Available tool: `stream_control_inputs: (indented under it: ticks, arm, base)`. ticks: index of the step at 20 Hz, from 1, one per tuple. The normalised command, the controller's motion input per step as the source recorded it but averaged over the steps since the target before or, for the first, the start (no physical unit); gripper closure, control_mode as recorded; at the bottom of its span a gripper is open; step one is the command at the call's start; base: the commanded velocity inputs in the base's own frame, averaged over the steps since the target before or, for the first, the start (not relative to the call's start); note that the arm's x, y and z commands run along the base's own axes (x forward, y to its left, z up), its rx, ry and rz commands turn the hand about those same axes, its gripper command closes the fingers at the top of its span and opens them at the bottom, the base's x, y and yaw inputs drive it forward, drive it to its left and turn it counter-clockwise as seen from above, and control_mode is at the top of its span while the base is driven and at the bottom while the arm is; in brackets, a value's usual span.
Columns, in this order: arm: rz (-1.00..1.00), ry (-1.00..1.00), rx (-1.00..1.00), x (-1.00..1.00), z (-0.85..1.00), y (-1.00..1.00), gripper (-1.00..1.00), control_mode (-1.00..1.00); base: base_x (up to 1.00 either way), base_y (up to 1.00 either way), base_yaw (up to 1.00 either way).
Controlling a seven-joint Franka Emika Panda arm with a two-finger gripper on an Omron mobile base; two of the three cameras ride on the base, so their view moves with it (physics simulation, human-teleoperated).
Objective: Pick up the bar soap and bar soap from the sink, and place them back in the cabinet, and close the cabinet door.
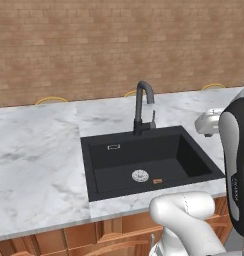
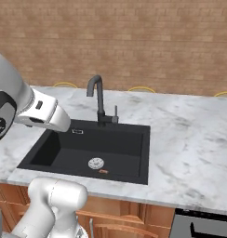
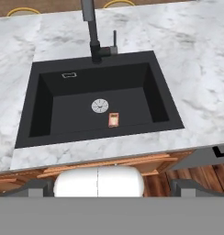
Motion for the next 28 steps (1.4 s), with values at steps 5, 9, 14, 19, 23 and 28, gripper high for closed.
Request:
stream_control_inputs:
  ticks: [5,9,14,19,23,28]
  arm:
    - [0.0,0.0,0.0,0.0,0.0,0.0,-1.0,1.0]
    - [0.0,0.0,0.0,0.25,0.0,0.0,-1.0,-1.0]
    - [0.0,0.0,0.0,0.56,0.0,0.0,-1.0,-1.0]
    - [0.0,0.01,0.01,0.44,-0.04,-0.04,-1.0,-1.0]
    - [0.0,0.0,0.01,0.24,-0.22,-0.11,-1.0,-1.0]
    - [0.0,0.0,0.0,0.19,-0.31,-0.09,-1.0,-1.0]
  base:
    - [0.37,0.0,0.0]
    - [0.04,0.0,0.0]
    - [0.0,0.0,0.0]
    - [0.0,0.0,0.0]
    - [0.0,0.0,0.0]
    - [0.0,0.0,0.0]
